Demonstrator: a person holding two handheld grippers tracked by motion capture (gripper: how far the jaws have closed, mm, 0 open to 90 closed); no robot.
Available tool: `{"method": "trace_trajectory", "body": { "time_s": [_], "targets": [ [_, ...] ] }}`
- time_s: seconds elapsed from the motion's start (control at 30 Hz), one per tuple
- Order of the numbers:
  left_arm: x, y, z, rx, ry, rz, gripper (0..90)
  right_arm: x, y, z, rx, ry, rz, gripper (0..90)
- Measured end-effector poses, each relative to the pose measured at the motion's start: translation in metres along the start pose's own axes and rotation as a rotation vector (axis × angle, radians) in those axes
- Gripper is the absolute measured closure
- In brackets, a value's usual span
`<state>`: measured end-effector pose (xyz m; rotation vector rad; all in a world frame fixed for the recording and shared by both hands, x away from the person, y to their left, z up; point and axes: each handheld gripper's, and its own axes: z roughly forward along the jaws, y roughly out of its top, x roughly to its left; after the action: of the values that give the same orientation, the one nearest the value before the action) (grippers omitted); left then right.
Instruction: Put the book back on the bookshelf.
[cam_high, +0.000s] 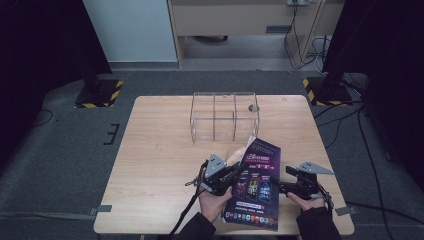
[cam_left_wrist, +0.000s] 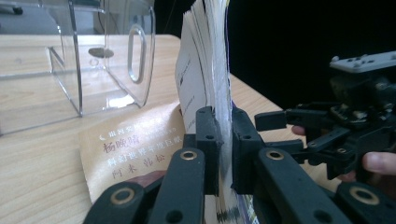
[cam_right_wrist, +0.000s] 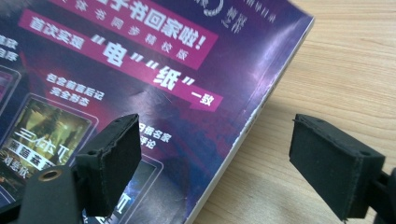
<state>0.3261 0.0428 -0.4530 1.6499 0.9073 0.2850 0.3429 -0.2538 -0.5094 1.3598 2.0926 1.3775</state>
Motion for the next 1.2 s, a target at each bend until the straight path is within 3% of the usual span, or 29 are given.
{"method": "trace_trajectory", "body": {
  "time_s": [0.53,0.83,1.07,1.2],
  "targets": [
    [-0.003,0.012,-0.021,-0.069,-0.026,0.014,83.9,0.002,0.002,0.002,-0.018,0.066,0.023,15.5],
    [-0.006,0.015,-0.025,-0.095,-0.043,0.025,83.9,0.008,0.005,0.007,-0.040,0.161,0.018,15.3],
    [-0.006,0.015,-0.025,-0.100,-0.054,0.022,83.9,0.007,0.004,0.016,-0.038,0.233,0.067,15.3],
    [-0.006,0.014,-0.024,-0.101,-0.064,0.024,83.9,0.007,0.002,0.019,-0.023,0.262,0.068,15.5]
  ]
}}
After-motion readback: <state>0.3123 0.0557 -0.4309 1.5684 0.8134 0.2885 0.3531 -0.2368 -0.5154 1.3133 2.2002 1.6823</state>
